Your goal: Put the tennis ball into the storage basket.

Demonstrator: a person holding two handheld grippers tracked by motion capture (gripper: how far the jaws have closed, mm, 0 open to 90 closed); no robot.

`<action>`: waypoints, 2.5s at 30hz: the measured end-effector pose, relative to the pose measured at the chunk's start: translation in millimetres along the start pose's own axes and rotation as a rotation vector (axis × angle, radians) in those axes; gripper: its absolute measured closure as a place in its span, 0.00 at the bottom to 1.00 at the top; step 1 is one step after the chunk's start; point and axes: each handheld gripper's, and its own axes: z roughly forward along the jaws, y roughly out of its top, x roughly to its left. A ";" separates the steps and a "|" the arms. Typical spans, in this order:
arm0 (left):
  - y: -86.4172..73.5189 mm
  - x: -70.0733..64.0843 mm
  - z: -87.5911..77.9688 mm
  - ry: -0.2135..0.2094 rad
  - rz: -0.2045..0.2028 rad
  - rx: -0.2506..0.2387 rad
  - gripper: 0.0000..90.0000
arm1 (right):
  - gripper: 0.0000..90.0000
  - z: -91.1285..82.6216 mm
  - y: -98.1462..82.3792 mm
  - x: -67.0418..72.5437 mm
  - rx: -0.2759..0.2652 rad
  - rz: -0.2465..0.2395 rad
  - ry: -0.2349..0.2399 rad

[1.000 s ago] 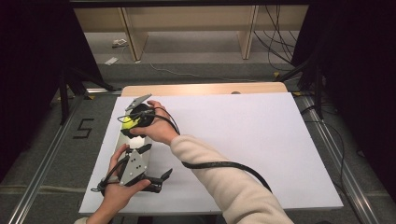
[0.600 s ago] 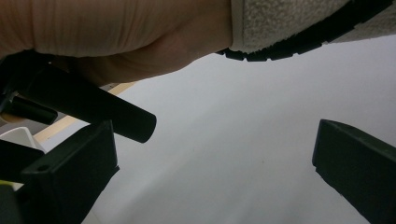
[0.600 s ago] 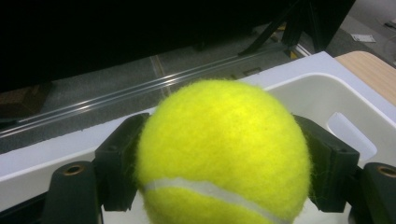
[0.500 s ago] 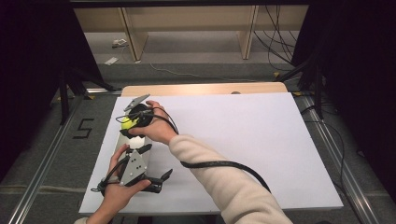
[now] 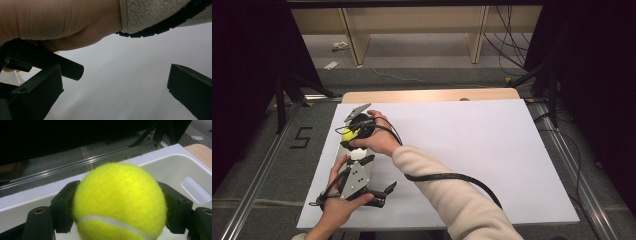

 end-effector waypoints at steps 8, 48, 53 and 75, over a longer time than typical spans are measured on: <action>0.4 -0.7 -0.3 0.001 0.003 0.000 0.00 | 0.29 3.3 -1.5 1.2 0.004 0.003 0.001; 1.3 -3.4 0.3 -0.006 0.015 0.003 0.00 | 0.29 4.9 1.4 5.8 -0.001 -0.007 -0.007; 1.0 -3.0 0.6 -0.005 0.012 0.003 0.00 | 0.25 1.1 2.3 5.5 -0.012 -0.003 -0.004; 0.6 -1.4 0.0 -0.001 0.004 -0.001 0.00 | 0.18 -27.8 -7.8 -2.4 -0.059 0.029 -0.036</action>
